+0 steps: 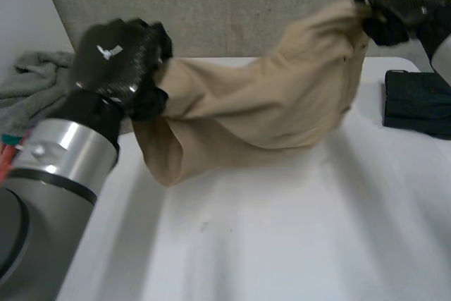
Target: Fold the laundry.
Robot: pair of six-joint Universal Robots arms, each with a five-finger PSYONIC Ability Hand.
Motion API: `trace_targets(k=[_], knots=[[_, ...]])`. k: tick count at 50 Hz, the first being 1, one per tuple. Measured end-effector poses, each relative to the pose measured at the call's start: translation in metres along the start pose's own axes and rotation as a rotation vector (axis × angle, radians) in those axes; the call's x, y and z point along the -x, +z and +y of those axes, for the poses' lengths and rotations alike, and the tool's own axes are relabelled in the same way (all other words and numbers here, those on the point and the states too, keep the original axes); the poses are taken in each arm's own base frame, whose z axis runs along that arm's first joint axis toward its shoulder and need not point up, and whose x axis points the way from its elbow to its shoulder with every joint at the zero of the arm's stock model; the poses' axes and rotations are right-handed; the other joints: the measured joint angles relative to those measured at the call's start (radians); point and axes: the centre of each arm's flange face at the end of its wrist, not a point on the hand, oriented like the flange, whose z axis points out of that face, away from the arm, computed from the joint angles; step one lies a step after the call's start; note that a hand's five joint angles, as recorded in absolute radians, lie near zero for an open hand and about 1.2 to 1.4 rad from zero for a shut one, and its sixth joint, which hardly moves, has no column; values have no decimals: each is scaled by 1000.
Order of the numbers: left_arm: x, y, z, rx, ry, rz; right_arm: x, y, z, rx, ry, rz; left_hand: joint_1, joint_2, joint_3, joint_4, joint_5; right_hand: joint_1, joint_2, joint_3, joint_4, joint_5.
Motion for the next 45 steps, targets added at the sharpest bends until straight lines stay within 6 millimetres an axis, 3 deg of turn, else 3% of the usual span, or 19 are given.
trace_targets(k=[5,10,12,13,14,15,17,18,21,24,27,32,38,45], knots=[[10,15,17,70,16,-54,16,25,8,-24,39,-48,0,2,0,0,0,0,0,0,0,1],[10,36,73,246,79,-54,54,53,65,78,31,-120,-5,-16,-16,-21,-9,0,0,0,0,3],[8,41,100,328,104,-38,75,59,97,142,19,-152,-15,-68,-58,-66,-39,-23,-107,-108,-119,-102],[7,42,107,350,110,-34,78,60,101,153,16,-157,-15,-68,-58,-66,-39,-78,-187,-187,-199,-181],[6,43,120,395,122,-25,90,62,119,196,5,-170,-439,-480,-449,-466,-425,-311,-429,-400,-412,-400],[6,43,129,430,132,-20,98,62,131,229,-5,-175,-611,-627,-616,-616,-574,-491,-609,-595,-607,-606],[7,42,139,475,147,-17,105,62,143,269,-19,-172,-849,-847,-836,-864,-813,-713,-834,-820,-838,-820],[8,42,143,499,158,-19,107,61,148,291,-26,-164,-849,-847,-836,-864,-813,-788,-910,-905,-925,-907],[14,40,142,531,181,-36,104,59,151,341,-36,-124,-915,-981,-980,-996,-935,-818,-959,-963,-983,-944],[24,37,129,523,196,-61,90,53,136,368,-32,-81,-915,-985,-982,-997,-935,-818,-959,-966,-990,-944],[31,32,112,486,201,-62,73,37,111,392,-24,-76,-882,-961,-955,-971,-920,-815,-956,-955,-977,-940],[33,24,102,460,204,4,66,8,98,480,-13,-162,-815,-905,-902,-910,-866,-756,-879,-878,-905,-871],[26,19,129,563,239,139,83,-17,118,644,-6,-341,-775,-862,-859,-864,-823,-616,-752,-745,-767,-731],[20,24,169,661,302,173,105,-13,148,674,-22,-433,-746,-831,-827,-839,-795,-616,-752,-745,-763,-727]])
